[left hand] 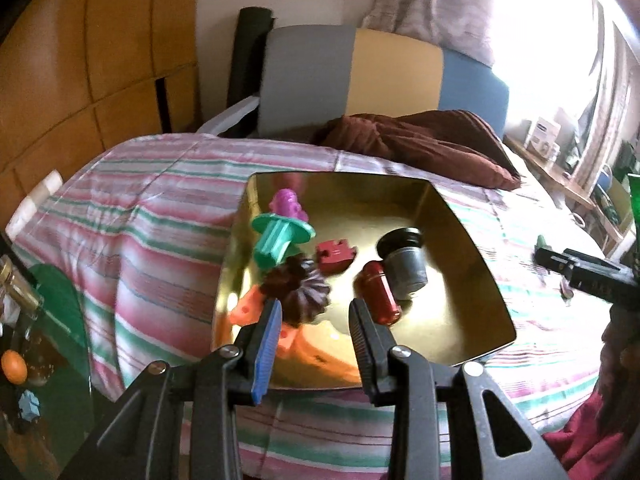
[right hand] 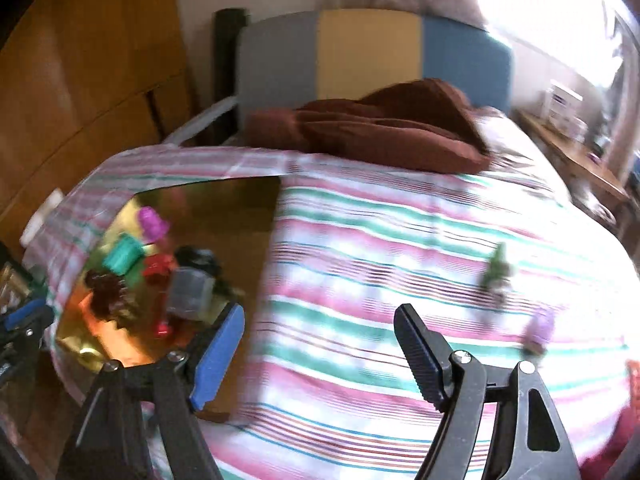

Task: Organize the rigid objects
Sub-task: 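Move both tools back toward the plug-in device and purple egg on the bed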

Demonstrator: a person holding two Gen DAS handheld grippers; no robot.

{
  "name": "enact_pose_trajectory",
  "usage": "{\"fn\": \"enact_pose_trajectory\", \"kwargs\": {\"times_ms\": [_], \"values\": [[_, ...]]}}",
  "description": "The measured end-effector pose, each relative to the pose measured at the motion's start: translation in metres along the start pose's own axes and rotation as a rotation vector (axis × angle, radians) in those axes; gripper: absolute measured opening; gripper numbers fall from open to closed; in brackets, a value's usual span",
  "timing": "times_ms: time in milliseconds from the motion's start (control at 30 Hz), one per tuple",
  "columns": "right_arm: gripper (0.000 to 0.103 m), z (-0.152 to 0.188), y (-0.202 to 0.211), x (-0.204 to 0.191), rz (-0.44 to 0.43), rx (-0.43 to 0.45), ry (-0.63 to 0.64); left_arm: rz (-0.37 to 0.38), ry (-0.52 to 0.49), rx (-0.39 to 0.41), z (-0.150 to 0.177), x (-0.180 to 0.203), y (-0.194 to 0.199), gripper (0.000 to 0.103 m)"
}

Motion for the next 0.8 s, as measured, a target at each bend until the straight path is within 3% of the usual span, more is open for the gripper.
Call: {"fn": "enact_pose_trajectory", "kwargs": {"times_ms": [400, 533, 700, 800], "values": [[0.080, -0.010, 0.015, 0.146, 0.230, 0.038, -0.133, 0.087, -0.113, -0.001, -0.013, 0.056, -0.007, 0.035], [0.081, 0.001, 0.009, 0.196, 0.327, 0.038, -0.194, 0.122, -0.164, 0.000, -0.016, 0.082, -0.013, 0.035], [0.080, 0.029, 0.007, 0.256, 0.452, 0.003, -0.366, 0.162, -0.206, -0.006, -0.020, 0.115, -0.023, 0.034], [0.080, 0.030, 0.011, 0.269, 0.462, 0.021, -0.427, 0.192, -0.224, -0.013, -0.021, 0.137, -0.032, 0.034]]}}
Point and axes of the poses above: each gripper's, at about its wrist camera, not at the fingertips, and y roughly against the way its jaws point, x to its right, z to its underside, the point moved 8 cm from there along -y, roughly the way its jaws point, and after that the axes turned 14 degrees about x, right-handed, at the moved point
